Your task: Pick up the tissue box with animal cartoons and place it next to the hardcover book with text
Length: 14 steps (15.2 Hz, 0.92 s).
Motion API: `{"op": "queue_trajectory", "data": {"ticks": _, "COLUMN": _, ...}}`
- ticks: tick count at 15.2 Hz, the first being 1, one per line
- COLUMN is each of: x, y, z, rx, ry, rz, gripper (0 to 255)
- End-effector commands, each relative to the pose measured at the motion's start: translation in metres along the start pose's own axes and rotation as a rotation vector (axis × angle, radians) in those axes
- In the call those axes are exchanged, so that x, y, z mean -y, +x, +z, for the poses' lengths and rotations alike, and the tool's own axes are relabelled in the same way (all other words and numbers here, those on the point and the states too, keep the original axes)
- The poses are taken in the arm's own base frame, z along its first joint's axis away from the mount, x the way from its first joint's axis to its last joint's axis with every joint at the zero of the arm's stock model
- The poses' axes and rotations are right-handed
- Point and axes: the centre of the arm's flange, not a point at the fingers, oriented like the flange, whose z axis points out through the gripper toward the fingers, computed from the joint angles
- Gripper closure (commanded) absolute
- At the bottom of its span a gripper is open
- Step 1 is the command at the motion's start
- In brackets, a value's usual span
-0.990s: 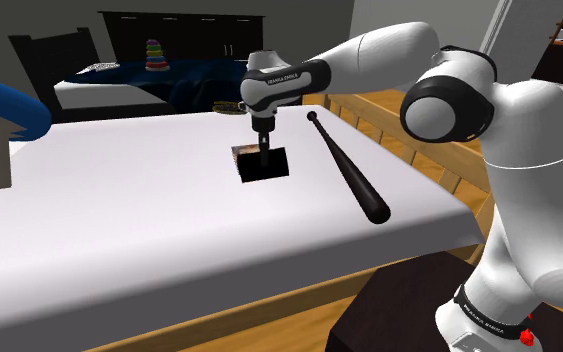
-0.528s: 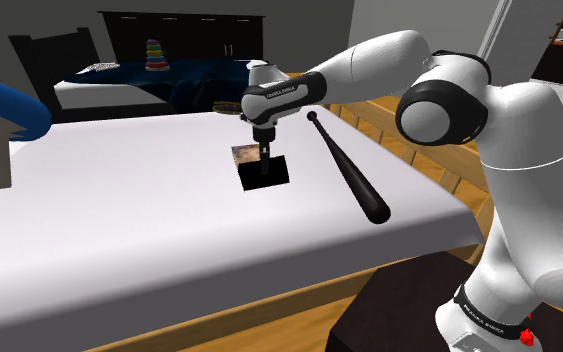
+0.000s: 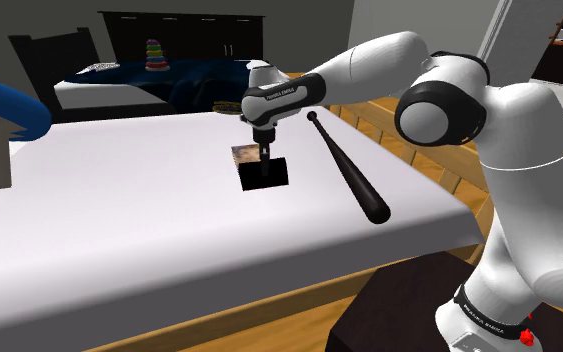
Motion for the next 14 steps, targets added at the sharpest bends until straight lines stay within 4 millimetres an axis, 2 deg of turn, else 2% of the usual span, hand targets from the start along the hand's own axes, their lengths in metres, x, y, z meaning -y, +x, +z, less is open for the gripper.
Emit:
{"op": "queue_trajectory", "data": {"ticks": 1, "x": 0.002, "y": 0.002, "z": 0.002, "rx": 0.001, "ry": 0.003, "rz": -0.003, "gripper": 0}}
{"op": "queue_trajectory", "data": {"ticks": 6, "x": 0.002, "y": 0.002, "z": 0.003, "rx": 0.001, "ry": 0.003, "rz": -0.003, "gripper": 0}}
{"op": "queue_trajectory", "data": {"ticks": 10, "x": 0.002, "y": 0.002, "z": -0.047, "rx": 0.001, "ry": 0.003, "rz": -0.003, "gripper": 0}}
{"op": "queue_trajectory", "data": {"ticks": 14, "x": 0.002, "y": 0.002, "z": -0.047, "rx": 0.001, "ry": 0.003, "rz": -0.003, "gripper": 0}}
